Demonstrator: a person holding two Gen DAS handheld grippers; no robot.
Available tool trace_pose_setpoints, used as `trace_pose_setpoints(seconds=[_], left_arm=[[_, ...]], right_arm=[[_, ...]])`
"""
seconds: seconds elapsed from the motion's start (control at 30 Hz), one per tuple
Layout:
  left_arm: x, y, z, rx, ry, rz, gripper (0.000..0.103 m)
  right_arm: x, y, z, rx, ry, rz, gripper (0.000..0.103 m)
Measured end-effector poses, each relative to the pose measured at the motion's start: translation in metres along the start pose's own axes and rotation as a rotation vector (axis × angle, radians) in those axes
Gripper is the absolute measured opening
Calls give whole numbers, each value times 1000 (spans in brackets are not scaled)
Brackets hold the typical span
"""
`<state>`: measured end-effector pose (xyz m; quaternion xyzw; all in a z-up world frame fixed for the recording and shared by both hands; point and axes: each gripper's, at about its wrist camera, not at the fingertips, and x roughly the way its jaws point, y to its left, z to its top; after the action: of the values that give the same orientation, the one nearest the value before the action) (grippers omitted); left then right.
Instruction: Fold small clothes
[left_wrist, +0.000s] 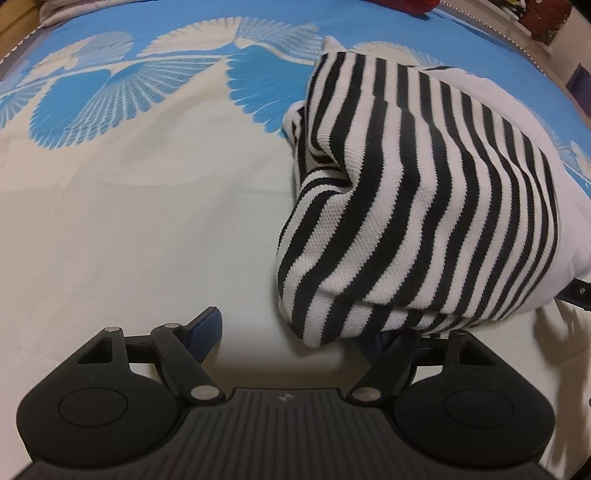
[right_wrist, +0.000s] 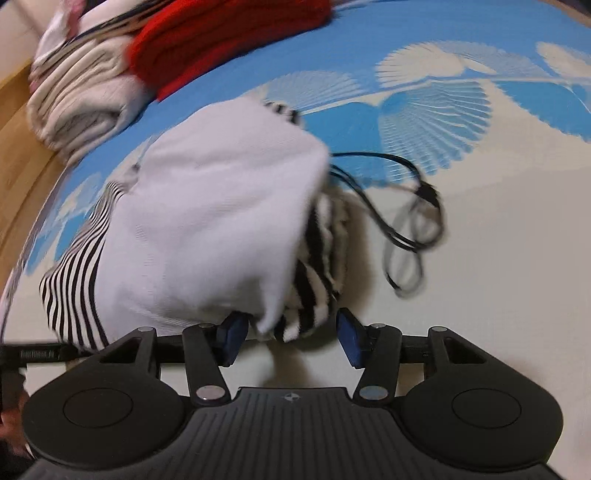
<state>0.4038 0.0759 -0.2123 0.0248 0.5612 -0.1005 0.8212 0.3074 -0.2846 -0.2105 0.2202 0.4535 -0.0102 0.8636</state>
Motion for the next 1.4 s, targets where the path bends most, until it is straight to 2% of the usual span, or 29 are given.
trace_pose_setpoints(seconds=[0.07, 0.13, 0.23, 0.33, 0.47, 0.53, 0.6, 0.7, 0.83, 0.93, 1.2, 1.4], left_arm=[[0, -5, -1, 10, 8, 24, 81], [-10, -11, -10, 40, -18, 54, 81], [-41, -26, -34, 101, -87, 103, 83], [-82, -43, -58, 116, -136, 120, 88], [-148, -65, -85, 71, -229, 114, 92], [-174, -74, -94, 43, -274, 143, 103], [-200, -81, -105, 26, -338, 178, 102], [-227, -90, -117, 31, -399, 190, 102], [-248, -96, -127, 40, -408, 176, 102], [-260, -93, -134, 18, -426, 170, 102], [-276, -95, -150, 32, -439, 148, 102], [-277, -98, -156, 52, -430, 168, 102]], right_arm=[[0, -7, 3, 42, 25, -5, 58], [-12, -3, -4, 31, 23, -15, 58], [-44, 14, -23, -52, -25, -36, 73], [-85, 34, -43, -128, -94, -67, 82], [-144, 65, -66, -202, -219, -147, 91], [-172, 78, -76, -222, -280, -159, 95], [-196, 89, -84, -234, -330, -177, 101], [-222, 101, -94, -238, -381, -198, 102], [-237, 112, -108, -280, -373, -219, 102], [-249, 123, -121, -325, -399, -223, 102], [-263, 142, -141, -416, -397, -221, 102], [-260, 145, -143, -391, -380, -224, 102]])
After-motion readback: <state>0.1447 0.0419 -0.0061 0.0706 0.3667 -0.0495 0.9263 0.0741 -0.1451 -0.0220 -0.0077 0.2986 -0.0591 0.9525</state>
